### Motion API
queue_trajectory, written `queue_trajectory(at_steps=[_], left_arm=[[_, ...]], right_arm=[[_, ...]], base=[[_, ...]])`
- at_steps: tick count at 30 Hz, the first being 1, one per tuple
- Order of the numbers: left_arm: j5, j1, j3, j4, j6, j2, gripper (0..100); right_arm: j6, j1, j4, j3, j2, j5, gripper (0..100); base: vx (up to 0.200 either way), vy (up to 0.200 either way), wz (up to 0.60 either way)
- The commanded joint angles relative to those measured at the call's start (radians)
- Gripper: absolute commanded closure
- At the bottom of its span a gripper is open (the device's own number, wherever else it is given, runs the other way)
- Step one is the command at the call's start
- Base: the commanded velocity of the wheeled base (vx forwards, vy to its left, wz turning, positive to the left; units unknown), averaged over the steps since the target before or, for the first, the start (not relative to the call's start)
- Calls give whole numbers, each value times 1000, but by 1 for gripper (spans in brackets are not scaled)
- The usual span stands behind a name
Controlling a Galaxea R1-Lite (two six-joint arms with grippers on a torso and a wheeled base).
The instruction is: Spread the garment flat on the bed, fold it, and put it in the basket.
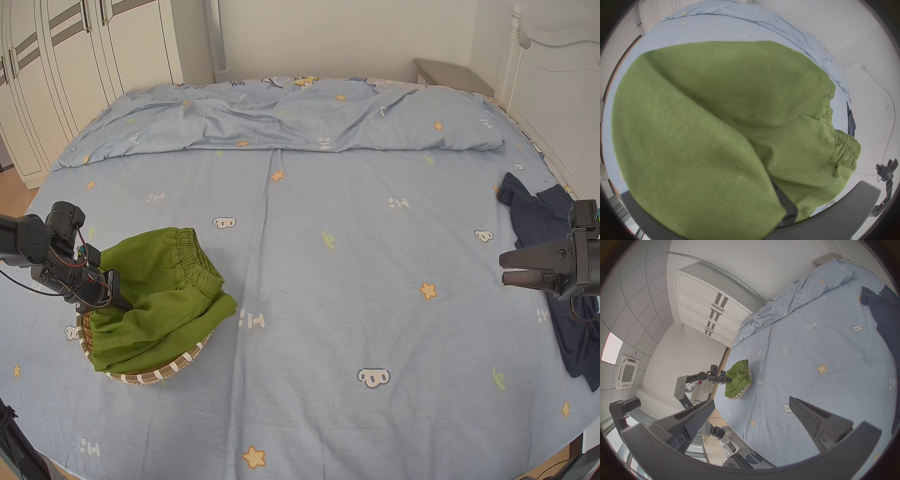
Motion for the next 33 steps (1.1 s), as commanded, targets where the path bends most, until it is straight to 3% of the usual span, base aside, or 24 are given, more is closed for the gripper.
queue_trajectory(at_steps=[1, 10, 11, 17, 24, 27, 30, 33], left_arm=[[11, -6, -13, 27, 1, 33, 100], [20, -10, -34, 98, 6, 37, 100], [21, -22, -42, 113, 4, 34, 0], [60, -45, -46, 164, 4, -36, 0], [118, -45, -50, 271, 7, -240, 0], [166, -44, -53, 305, 9, -308, 0], [293, -47, -37, 342, 6, -438, 0], [322, -59, -7, 351, -1, -558, 0]], right_arm=[[0, 1, -1, 1, 0, 1, 0], [0, 1, -1, 3, 0, 1, 0], [0, 1, -1, 3, 0, 1, 0], [0, 1, -2, 3, 0, 1, 0], [-2, 7, -4, 6, 0, 1, 0], [-3, 10, -2, 9, -3, 1, 0], [-6, 12, -7, 47, -74, -9, 0], [-8, 10, -13, 96, -178, -12, 0]], base=[[0, 0, 0], [0, 0, 0], [0, 0, 0], [0, 0, 0], [0, 0, 0], [0, 0, 0], [0, 0, 0], [0, 0, 0]])
